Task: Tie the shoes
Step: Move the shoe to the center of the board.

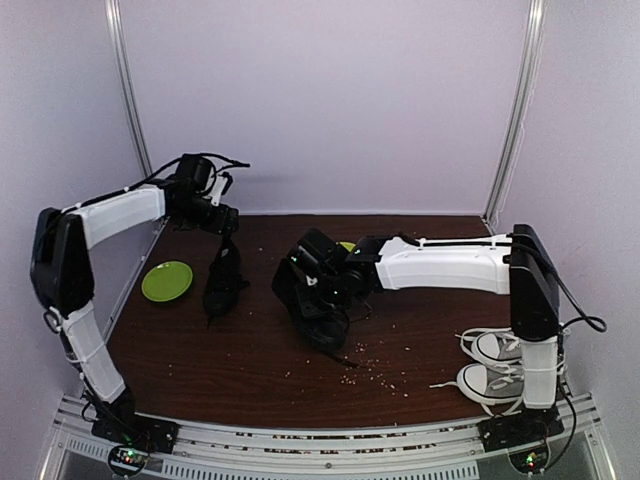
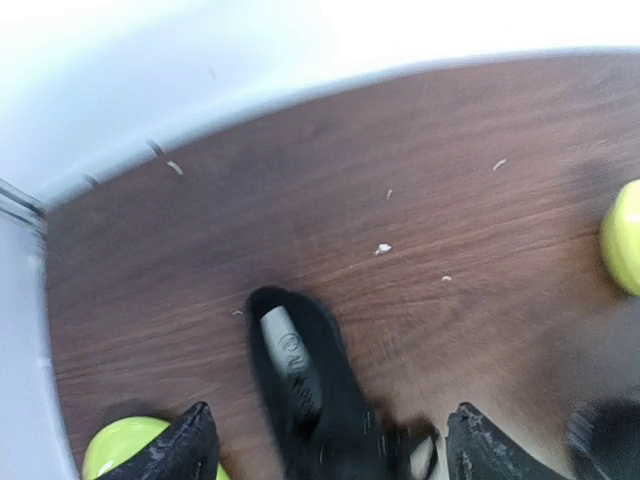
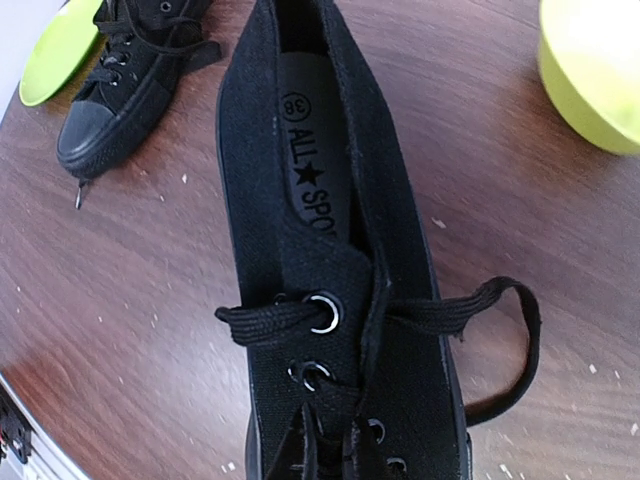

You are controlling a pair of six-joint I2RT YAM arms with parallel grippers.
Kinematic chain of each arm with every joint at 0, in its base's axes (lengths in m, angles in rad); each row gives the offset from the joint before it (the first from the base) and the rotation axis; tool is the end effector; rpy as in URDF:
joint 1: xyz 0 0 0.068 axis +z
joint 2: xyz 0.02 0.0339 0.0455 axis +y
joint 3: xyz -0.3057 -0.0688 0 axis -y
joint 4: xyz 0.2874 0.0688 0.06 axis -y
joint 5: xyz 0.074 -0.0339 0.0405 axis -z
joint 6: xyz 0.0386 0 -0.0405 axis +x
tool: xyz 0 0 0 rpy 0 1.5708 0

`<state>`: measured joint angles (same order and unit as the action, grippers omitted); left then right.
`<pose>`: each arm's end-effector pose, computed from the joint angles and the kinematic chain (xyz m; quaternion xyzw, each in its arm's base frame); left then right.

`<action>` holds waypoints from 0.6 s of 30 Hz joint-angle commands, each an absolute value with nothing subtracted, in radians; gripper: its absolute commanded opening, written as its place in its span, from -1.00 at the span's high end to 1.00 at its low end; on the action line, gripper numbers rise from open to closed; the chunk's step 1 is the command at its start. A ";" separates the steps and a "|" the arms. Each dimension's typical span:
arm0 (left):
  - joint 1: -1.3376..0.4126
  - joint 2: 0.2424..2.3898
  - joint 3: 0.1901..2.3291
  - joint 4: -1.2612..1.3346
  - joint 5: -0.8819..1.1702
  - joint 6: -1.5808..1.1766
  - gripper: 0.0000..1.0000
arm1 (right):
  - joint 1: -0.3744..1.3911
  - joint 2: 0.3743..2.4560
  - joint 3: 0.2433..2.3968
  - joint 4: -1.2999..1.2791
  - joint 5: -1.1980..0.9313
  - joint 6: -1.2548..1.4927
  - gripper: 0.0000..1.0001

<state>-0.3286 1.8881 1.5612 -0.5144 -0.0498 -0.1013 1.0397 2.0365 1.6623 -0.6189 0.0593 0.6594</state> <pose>0.4567 -0.1537 0.2846 0.0971 0.9289 -0.0533 0.3534 0.2594 0.4370 0.2432 -0.1728 0.9425 0.1951 0.2093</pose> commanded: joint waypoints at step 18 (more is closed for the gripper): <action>-0.460 1.066 1.022 -0.365 0.266 0.247 -0.61 | 1.019 1.885 1.532 -0.708 -0.141 0.149 -0.32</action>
<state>-0.4583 1.1007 1.0409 -0.3779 0.2218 0.1856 1.0206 2.0464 1.7241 -0.6975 0.0246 0.3321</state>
